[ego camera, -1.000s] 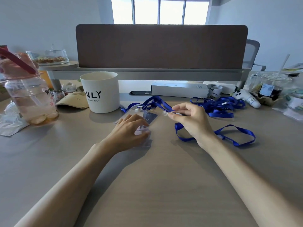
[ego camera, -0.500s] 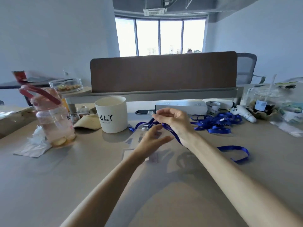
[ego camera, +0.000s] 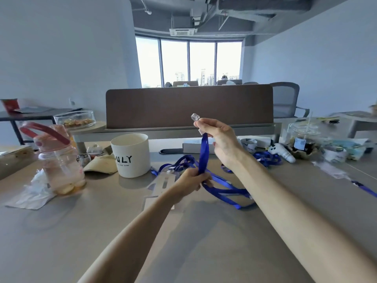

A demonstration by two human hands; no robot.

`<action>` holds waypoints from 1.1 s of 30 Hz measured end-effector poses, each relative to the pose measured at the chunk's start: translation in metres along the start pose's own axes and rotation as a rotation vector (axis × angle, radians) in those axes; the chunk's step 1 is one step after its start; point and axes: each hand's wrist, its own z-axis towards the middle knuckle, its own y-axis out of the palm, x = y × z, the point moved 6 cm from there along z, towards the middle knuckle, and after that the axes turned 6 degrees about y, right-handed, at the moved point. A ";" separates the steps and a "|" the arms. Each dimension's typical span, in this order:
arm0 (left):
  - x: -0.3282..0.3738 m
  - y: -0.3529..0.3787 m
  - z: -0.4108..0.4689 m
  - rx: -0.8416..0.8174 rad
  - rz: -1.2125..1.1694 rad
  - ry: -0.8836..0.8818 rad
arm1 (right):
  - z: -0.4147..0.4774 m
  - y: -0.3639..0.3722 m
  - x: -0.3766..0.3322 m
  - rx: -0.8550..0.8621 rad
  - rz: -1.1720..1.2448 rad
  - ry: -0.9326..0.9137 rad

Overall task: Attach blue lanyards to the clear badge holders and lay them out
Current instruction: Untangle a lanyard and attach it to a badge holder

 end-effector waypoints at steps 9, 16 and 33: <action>-0.024 -0.055 -0.004 0.336 -0.240 -0.184 | -0.006 -0.069 0.027 0.041 -0.085 0.037; 0.038 -0.057 -0.011 0.308 -0.319 0.074 | -0.030 -0.025 0.084 -0.292 -0.759 0.256; -0.007 -0.214 -0.070 0.423 0.519 0.009 | 0.058 0.094 0.141 -0.405 -0.308 0.293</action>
